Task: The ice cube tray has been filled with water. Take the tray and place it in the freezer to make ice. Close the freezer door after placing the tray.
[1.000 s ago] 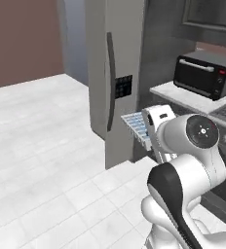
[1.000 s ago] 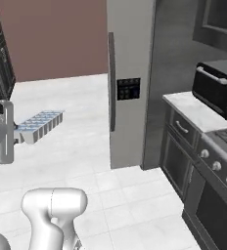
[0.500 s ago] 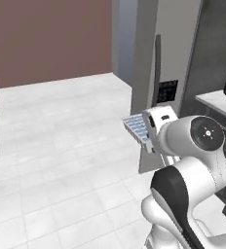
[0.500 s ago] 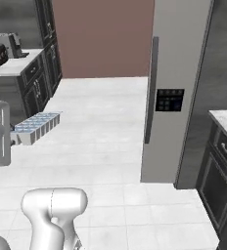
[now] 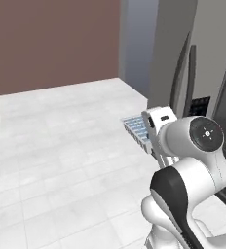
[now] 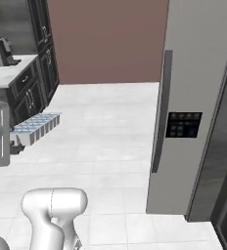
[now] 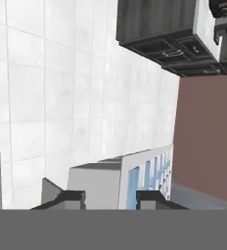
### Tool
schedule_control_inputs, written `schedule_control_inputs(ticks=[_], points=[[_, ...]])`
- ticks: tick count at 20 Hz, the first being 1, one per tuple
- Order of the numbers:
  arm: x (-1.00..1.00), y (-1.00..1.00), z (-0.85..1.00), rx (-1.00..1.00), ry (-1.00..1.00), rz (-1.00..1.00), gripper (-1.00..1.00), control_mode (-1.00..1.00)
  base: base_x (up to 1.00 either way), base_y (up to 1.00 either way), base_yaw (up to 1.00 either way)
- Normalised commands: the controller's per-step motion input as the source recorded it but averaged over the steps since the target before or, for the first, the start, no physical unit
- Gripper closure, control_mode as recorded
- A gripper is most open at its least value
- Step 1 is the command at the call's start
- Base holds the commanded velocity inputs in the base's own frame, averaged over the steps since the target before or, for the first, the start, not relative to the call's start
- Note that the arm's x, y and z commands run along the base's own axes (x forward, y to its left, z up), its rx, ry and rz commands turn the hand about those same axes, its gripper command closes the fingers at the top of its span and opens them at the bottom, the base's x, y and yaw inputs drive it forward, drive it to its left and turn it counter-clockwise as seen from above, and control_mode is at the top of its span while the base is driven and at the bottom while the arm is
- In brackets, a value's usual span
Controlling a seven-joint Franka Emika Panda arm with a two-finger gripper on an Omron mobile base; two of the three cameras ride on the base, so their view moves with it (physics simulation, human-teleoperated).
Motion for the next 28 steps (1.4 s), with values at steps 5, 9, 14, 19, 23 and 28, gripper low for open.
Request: schedule_control_inputs(ticks=[5, 9, 14, 19, 23, 28], points=[[0.00, 0.00, 0.00, 0.00, 0.00, 0.00, 1.00, 1.00, 1.00, 0.29, 0.00], [0.00, 0.00, 0.00, 0.00, 0.00, 0.00, 1.00, 1.00, 1.00, 0.28, -0.06], [0.00, 0.00, 0.00, 0.00, 0.00, 0.00, 1.00, 1.00, 1.00, 0.28, -0.22], [0.00, 0.00, 0.00, 0.00, 0.00, 0.00, 1.00, 1.00, 1.00, 0.31, -0.45], [0.00, 0.00, 0.00, 0.00, 0.00, 0.00, 1.00, 1.00, 0.90, 0.29, -0.56], [0.00, 0.00, 0.00, 0.00, 0.00, 0.00, 1.00, 1.00, 0.63, 0.38, -0.62]])
